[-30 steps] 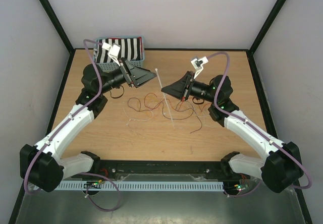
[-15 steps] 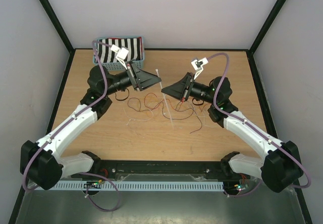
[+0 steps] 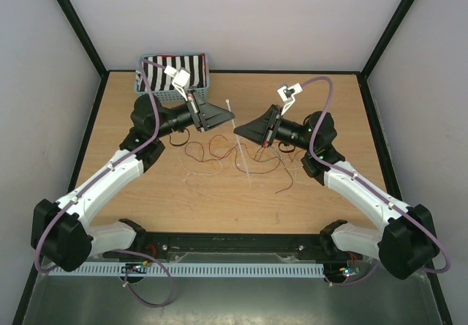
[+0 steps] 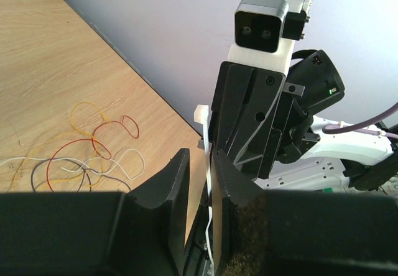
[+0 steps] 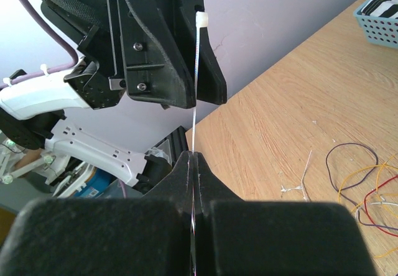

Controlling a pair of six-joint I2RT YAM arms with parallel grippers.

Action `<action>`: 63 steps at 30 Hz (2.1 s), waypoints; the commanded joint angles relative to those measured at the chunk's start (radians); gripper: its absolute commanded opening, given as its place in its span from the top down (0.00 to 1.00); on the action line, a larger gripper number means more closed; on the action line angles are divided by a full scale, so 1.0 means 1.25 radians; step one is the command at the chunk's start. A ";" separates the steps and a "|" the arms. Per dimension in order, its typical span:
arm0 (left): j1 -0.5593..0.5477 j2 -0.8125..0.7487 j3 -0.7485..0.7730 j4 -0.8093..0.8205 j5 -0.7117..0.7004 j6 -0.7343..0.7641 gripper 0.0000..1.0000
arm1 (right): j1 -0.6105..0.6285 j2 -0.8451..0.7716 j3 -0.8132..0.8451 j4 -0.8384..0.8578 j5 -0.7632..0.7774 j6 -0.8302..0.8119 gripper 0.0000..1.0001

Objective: Zip-tie the wires
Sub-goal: Pick up the ribbon at the center of the board.

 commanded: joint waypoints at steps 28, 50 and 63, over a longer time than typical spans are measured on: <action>0.205 0.132 0.107 0.035 0.272 -0.010 1.00 | 0.005 -0.125 0.023 -0.277 0.209 -0.358 0.36; 0.268 0.729 0.620 0.035 0.362 0.164 1.00 | 0.005 -0.428 -0.266 -0.193 0.388 -0.503 0.01; 0.228 0.951 0.827 0.009 0.370 0.198 1.00 | 0.006 -0.488 -0.325 -0.223 0.408 -0.600 0.01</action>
